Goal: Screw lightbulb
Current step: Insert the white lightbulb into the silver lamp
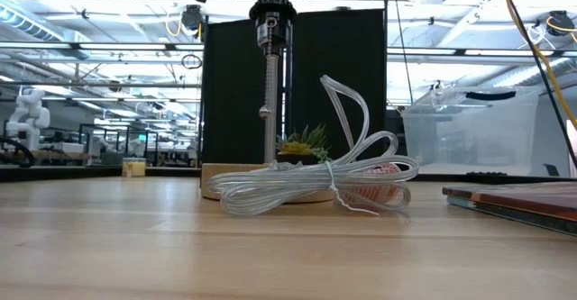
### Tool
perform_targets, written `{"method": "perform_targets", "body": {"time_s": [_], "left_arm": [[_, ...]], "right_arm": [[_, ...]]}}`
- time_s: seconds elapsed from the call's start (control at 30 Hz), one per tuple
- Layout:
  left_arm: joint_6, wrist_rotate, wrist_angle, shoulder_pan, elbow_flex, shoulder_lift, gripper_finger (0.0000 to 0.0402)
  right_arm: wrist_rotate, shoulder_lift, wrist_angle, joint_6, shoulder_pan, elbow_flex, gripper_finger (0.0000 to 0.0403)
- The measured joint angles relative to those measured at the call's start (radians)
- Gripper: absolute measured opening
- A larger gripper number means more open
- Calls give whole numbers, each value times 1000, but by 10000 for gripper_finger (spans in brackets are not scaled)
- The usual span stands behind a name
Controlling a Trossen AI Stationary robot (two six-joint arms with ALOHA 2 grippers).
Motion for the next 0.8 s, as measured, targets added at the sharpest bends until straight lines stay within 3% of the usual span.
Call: {"method": "perform_targets", "body": {"time_s": [0.37,0.8], "left_arm": [[-21,-7,-7,25,0,0,0],[4,-9,-94,-8,0,-94,0]], "right_arm": [[-1,0,-2,-9,32,0,0],[174,0,-41,-8,72,0,0]]}}
